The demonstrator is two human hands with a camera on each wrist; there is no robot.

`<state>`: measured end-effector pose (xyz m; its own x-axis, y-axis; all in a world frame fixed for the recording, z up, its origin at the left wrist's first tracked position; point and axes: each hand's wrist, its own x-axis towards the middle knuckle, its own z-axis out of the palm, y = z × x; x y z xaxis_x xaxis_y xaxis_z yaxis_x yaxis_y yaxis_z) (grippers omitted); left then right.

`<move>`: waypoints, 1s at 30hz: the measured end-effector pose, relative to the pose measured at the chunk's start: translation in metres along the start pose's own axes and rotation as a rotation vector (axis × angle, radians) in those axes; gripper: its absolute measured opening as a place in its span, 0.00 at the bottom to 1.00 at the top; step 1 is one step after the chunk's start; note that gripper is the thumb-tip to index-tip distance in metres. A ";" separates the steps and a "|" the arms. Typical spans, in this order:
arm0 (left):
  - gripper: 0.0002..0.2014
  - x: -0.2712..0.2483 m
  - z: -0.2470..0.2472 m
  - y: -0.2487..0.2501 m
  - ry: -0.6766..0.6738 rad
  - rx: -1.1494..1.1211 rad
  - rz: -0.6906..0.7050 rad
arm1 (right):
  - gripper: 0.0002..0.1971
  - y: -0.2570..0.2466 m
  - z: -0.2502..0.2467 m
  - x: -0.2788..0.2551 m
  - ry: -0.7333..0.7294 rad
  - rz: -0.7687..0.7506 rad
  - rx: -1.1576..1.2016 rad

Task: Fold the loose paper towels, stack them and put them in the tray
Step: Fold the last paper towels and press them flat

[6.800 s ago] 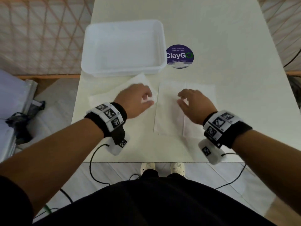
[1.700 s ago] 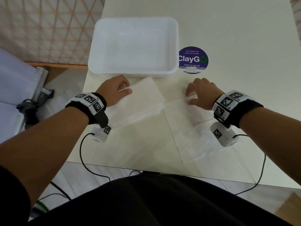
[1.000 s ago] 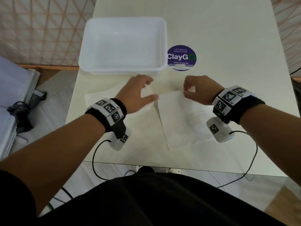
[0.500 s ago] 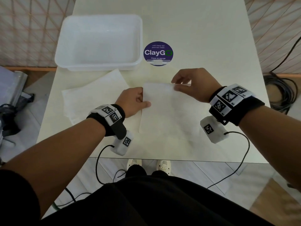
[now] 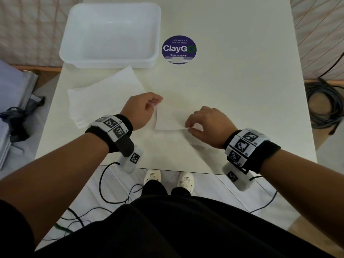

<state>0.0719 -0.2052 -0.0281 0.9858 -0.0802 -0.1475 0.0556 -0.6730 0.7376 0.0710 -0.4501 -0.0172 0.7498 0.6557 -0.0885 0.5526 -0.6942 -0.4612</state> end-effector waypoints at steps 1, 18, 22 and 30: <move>0.20 -0.001 0.001 0.003 0.003 0.009 0.018 | 0.07 -0.001 0.003 -0.001 -0.024 0.006 0.003; 0.37 -0.009 0.065 0.018 -0.525 0.730 0.295 | 0.34 0.004 0.028 -0.024 -0.299 0.243 -0.219; 0.40 -0.011 0.065 0.006 -0.501 0.787 0.353 | 0.39 0.013 0.043 -0.033 -0.265 0.252 -0.216; 0.48 -0.018 0.055 -0.008 -0.434 0.837 0.311 | 0.48 0.027 0.042 -0.042 -0.204 0.297 -0.170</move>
<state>0.0448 -0.2388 -0.0673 0.7848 -0.4912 -0.3780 -0.4902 -0.8651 0.1063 0.0389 -0.4836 -0.0630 0.8081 0.4524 -0.3772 0.3875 -0.8906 -0.2379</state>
